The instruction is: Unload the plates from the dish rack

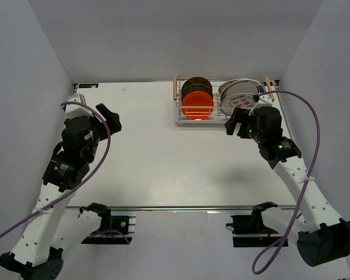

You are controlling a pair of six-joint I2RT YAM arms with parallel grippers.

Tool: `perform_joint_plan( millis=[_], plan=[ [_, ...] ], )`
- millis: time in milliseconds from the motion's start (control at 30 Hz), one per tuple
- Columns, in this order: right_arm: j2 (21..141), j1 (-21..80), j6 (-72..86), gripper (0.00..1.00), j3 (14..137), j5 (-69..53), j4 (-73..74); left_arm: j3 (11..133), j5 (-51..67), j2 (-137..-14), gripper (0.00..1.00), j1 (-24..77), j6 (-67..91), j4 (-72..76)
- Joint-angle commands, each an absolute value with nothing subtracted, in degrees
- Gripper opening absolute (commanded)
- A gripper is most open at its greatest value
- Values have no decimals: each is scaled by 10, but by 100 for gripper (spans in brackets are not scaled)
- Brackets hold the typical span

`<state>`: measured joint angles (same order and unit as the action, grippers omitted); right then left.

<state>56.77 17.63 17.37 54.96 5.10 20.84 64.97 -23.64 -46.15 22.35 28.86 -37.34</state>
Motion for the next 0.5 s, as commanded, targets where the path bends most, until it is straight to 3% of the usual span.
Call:
perform_joint_plan(
  millis=[0,467],
  plan=[
    [571,177,161,89,578,41,194,640,-245,-456,98,222,291,-342],
    [628,176,78,89,606,-71,149,616,-221,-488,98,222,291,-287]
  ],
)
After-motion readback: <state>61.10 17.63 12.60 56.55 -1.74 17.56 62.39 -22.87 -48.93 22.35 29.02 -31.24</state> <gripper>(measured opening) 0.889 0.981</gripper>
